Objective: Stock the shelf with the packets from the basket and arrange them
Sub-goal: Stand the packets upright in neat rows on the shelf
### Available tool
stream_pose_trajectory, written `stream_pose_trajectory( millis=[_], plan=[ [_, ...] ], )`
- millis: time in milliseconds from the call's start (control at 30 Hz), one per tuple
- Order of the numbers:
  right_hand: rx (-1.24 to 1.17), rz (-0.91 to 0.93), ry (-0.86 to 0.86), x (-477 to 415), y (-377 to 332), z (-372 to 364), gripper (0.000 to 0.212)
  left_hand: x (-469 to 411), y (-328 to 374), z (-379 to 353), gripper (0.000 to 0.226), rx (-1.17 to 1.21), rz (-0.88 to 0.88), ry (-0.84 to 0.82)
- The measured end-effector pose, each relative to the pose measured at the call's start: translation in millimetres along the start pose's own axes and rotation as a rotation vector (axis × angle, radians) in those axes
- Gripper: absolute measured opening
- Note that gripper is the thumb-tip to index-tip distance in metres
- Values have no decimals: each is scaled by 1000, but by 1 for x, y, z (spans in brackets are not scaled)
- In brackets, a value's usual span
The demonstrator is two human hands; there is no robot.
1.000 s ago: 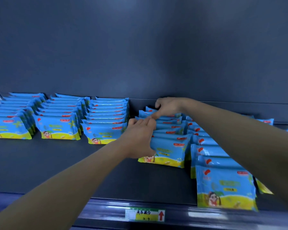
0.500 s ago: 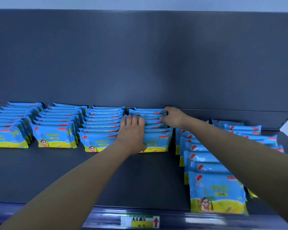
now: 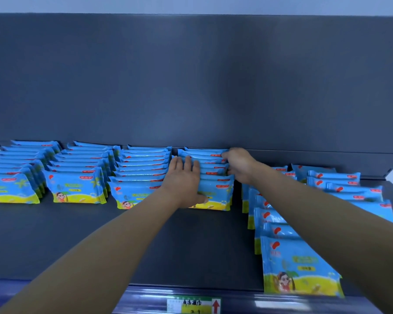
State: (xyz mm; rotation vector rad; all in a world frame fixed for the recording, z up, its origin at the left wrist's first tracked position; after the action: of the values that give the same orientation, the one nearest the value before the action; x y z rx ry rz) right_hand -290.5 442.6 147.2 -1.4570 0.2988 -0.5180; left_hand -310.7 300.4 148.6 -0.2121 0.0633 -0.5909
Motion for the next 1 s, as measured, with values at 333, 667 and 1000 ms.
stream_pose_trajectory(
  millis=[333,667,1000],
  plan=[
    [-191,-40,40,4,2,-3,22,-4,-2,2,111,22,-38,-44],
    [326,28,124,-4,9,7,30,-7,-9,6,123,77,15,-50],
    [713,138,115,-10,-8,9,19,-1,-1,5,112,24,8,22]
  ],
)
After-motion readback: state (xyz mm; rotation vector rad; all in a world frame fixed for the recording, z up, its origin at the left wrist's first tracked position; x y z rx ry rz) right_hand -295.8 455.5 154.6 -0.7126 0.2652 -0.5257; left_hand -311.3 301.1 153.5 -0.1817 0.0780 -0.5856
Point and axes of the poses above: each hand's wrist, its own x-axis away from the middle knuckle, its own z-axis out of the back of the hand, y = z × x, the point moved 7 cm from there along -x, towards the middle knuckle, and after that the axes turned 13 degrees about z, right-handed, at the moved point
